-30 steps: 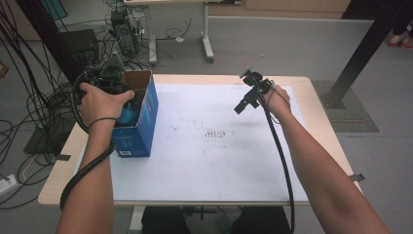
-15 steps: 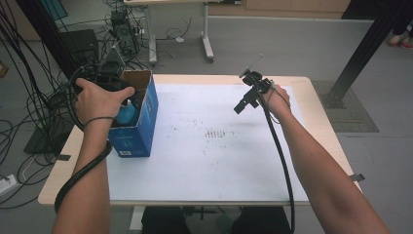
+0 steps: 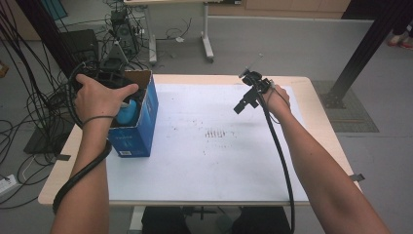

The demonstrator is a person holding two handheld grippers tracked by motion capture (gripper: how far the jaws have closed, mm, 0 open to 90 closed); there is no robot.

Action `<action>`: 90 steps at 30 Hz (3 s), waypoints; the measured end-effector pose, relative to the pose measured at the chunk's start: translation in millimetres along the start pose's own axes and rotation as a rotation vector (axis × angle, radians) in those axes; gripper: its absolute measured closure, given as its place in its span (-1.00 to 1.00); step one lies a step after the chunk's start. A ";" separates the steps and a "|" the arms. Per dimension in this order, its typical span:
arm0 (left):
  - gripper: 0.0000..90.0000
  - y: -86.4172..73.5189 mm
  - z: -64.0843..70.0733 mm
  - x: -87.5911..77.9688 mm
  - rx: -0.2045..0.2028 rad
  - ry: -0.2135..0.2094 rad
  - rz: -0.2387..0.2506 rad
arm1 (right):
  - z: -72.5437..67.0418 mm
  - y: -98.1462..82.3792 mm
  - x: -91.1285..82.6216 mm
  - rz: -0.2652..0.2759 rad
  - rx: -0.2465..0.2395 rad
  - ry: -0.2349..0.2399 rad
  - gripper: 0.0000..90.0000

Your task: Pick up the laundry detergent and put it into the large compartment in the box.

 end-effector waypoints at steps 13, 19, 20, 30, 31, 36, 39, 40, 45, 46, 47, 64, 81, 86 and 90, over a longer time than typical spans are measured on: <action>-0.84 -5.7 8.7 -5.5 0.013 -0.018 -0.004 | 1.7 -0.7 0.3 0.001 -0.001 -0.001 -0.93; -0.86 -10.7 16.5 -8.5 0.037 -0.036 -0.009 | 2.3 -1.5 0.2 -0.001 0.003 0.000 -0.93; -0.86 -11.3 17.8 -8.9 0.036 -0.039 -0.010 | 2.1 -1.6 0.2 -0.003 0.003 0.001 -0.93; -0.87 -20.5 41.4 -19.8 0.075 -0.094 0.007 | 3.6 -3.4 -0.6 -0.004 0.008 0.000 -0.93; -0.87 -22.2 45.7 -21.0 0.085 -0.104 0.009 | 3.6 -3.6 -0.9 -0.004 0.009 0.000 -0.93; -0.88 -30.4 64.6 -21.9 0.126 -0.162 0.000 | 3.9 -4.1 -2.8 -0.006 0.008 -0.004 -0.93; -0.88 -35.6 74.3 -20.6 0.148 -0.191 -0.020 | 3.6 -4.2 -3.9 -0.003 0.010 -0.005 -0.93; -0.88 -37.2 77.3 -20.1 0.155 -0.197 -0.023 | 4.2 -4.3 -4.4 -0.001 0.007 -0.007 -0.93; -0.88 -45.1 92.9 -18.4 0.187 -0.222 -0.025 | 5.1 -5.4 -6.4 0.002 0.009 -0.007 -0.93; -0.88 -46.0 95.6 -18.5 0.191 -0.226 -0.022 | 5.1 -5.8 -6.7 -0.001 0.012 -0.008 -0.93; -0.88 -48.4 99.7 -18.5 0.200 -0.226 -0.023 | 5.5 -6.1 -7.2 -0.001 0.011 -0.010 -0.93; -0.88 -77.0 158.7 0.8 0.299 -0.296 -0.053 | 8.0 -8.8 -11.6 0.010 0.012 -0.013 -0.93; -0.88 -110.5 193.2 47.7 0.322 -0.346 -0.127 | 10.3 -14.3 -19.4 0.030 0.022 -0.008 -0.93; -0.88 -118.6 195.0 65.1 0.308 -0.359 -0.151 | 10.7 -16.7 -20.2 0.024 0.031 -0.005 -0.93; -0.88 -125.7 197.8 80.6 0.301 -0.366 -0.176 | 10.3 -16.9 -20.9 0.027 0.027 -0.007 -0.93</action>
Point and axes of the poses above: each handheld gripper's, and its own axes: x roughly forward along the jaws, y roughly out of its top, z roughly to its right, the point moved 9 cm from there along x, roughly forward along the jaws, and after that the axes turned 10 degrees about -x, right-handed, at the moved point
